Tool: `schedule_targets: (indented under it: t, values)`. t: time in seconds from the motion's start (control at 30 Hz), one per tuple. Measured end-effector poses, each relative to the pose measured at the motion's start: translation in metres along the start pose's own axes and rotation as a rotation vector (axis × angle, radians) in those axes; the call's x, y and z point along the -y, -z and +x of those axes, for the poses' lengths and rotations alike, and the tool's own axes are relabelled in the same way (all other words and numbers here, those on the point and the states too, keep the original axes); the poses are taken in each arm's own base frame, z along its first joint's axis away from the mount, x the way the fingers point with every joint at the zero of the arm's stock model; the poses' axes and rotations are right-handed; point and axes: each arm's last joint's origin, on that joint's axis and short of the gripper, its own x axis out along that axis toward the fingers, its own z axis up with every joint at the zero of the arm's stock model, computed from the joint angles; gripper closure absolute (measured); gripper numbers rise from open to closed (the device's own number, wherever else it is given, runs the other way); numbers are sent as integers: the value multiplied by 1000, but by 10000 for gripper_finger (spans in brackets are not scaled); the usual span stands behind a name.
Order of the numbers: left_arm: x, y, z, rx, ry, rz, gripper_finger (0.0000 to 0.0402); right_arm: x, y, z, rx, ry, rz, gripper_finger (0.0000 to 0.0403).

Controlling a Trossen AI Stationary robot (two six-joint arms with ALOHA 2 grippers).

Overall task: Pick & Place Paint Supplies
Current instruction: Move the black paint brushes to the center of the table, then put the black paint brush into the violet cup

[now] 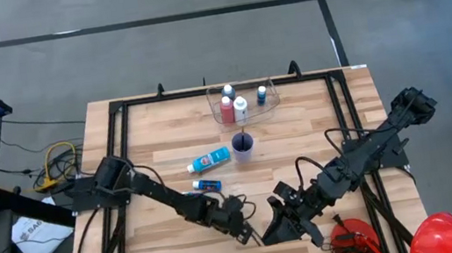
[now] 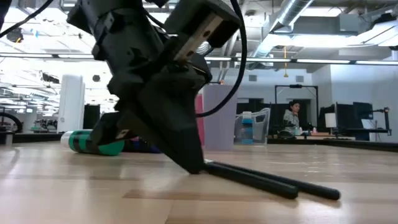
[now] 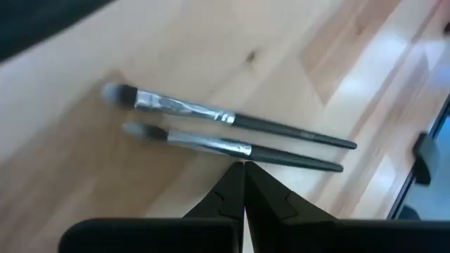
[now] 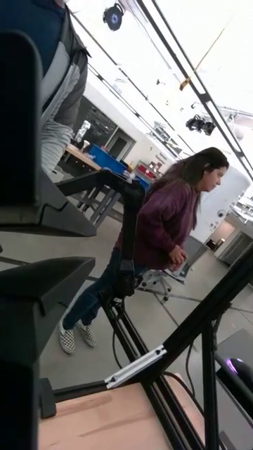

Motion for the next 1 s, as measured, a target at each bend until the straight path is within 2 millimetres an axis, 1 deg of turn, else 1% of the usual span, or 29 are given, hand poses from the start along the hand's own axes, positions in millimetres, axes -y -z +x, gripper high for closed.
schedule_targets:
  t: [0.07,0.17,0.27,0.37,0.43,0.57,0.7,0.83,1.0]
  values:
    - [1,-1,0,13,12,-2,402,-1,2,0,-5,-4,0,353]
    - [5,5,-5,13,21,18,401,-4,6,0,-21,-8,0,353]
    - [15,11,-21,43,50,40,401,-4,13,-1,-60,15,-2,353]
    - [25,18,-40,111,83,61,401,0,21,-2,-118,80,10,353]
    - [27,22,-52,162,89,69,401,8,29,-4,-167,180,6,354]
    - [31,25,-76,253,124,66,401,29,40,-14,-231,457,43,361]
    - [29,28,-95,279,152,65,401,46,44,-25,-264,678,14,373]
    - [29,31,-113,306,190,60,401,59,40,-33,-254,820,-23,387]
    - [27,31,-134,339,232,49,401,81,31,-32,-257,921,-9,400]
